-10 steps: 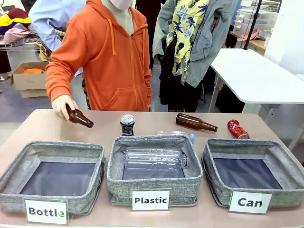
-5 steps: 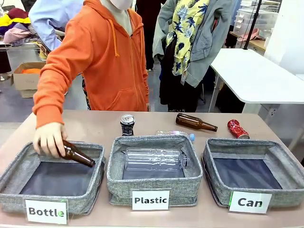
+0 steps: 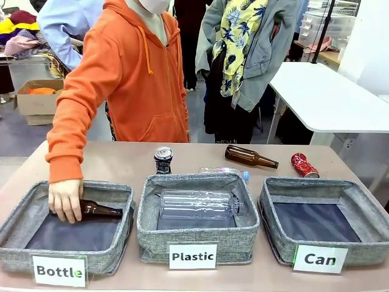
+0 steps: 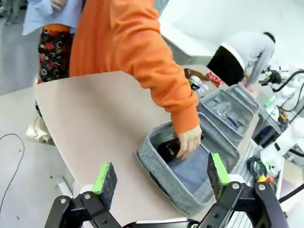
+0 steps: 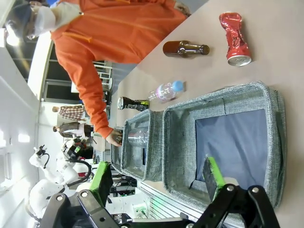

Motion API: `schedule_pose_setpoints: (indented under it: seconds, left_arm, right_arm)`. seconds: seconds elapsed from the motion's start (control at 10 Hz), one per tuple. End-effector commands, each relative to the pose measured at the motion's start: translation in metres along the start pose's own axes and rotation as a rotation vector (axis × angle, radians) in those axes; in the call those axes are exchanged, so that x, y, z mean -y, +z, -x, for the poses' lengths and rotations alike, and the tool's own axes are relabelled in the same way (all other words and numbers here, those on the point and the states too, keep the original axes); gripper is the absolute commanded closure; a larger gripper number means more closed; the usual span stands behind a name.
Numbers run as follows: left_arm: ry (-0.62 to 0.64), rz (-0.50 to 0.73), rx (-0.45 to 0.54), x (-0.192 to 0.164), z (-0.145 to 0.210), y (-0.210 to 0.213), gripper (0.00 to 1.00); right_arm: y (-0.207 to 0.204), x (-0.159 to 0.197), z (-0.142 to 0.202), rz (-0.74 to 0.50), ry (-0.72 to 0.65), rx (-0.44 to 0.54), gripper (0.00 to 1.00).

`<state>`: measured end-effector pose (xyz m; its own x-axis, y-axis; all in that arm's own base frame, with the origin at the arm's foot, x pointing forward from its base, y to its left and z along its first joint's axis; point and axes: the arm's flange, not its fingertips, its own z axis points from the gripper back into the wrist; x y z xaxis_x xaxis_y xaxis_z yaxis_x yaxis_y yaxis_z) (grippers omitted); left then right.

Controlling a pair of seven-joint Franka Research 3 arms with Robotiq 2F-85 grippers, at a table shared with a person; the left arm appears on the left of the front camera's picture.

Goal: Sort the can waste into the basket.
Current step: Pick up the can waste from the table and place it in the right Fabric basket.

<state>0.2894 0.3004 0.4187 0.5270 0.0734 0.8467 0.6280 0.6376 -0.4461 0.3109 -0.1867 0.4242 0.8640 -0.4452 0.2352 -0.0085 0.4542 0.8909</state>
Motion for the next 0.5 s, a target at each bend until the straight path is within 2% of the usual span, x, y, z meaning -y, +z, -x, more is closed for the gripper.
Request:
schedule_pose_setpoints:
  seconds: [0.0, 0.3, 0.4]
  left_arm:
    - [-0.022, -0.009, 0.060, 0.017, 0.019, 0.004, 0.00]
    - [-0.038, 0.004, 0.041, 0.015, 0.010, -0.012, 0.00]
    - [-0.062, 0.006, 0.019, 0.021, -0.008, -0.035, 0.00]
  right_arm:
    - [-0.001, 0.001, -0.003, -0.030, 0.027, 0.019, 0.00]
    - [-0.001, 0.001, -0.003, -0.030, 0.027, 0.019, 0.00]
    - [-0.001, 0.001, -0.003, -0.030, 0.027, 0.019, 0.00]
